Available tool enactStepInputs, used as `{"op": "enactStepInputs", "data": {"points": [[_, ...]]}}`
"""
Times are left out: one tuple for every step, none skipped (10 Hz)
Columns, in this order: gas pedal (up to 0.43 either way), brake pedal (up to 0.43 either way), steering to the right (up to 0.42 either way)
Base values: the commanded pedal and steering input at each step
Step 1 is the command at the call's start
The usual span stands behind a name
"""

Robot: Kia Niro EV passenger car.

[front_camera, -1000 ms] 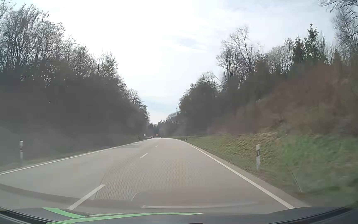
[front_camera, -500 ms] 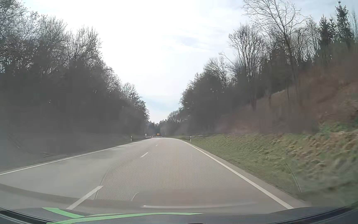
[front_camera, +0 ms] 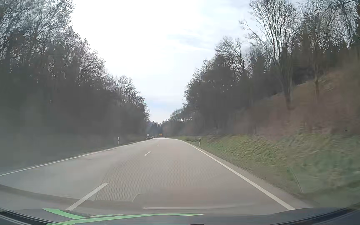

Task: Follow the waypoints while adhering to traffic rules and regulations

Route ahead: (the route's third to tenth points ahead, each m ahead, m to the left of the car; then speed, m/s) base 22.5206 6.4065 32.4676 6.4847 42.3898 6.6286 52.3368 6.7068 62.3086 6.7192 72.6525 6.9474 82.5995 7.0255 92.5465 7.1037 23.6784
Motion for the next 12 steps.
{"op": "enactStepInputs", "data": {"points": [[0.138, 0.0, -0.004], [0.13, 0.0, -0.003], [0.13, 0.0, -0.004], [0.13, 0.0, -0.003], [0.138, 0.0, -0.004], [0.15, 0.0, -0.003], [0.15, 0.0, -0.004], [0.157, 0.0, -0.003], [0.157, 0.0, -0.003], [0.157, 0.0, -0.003], [0.169, 0.0, -0.003], [0.169, 0.0, -0.003]]}}
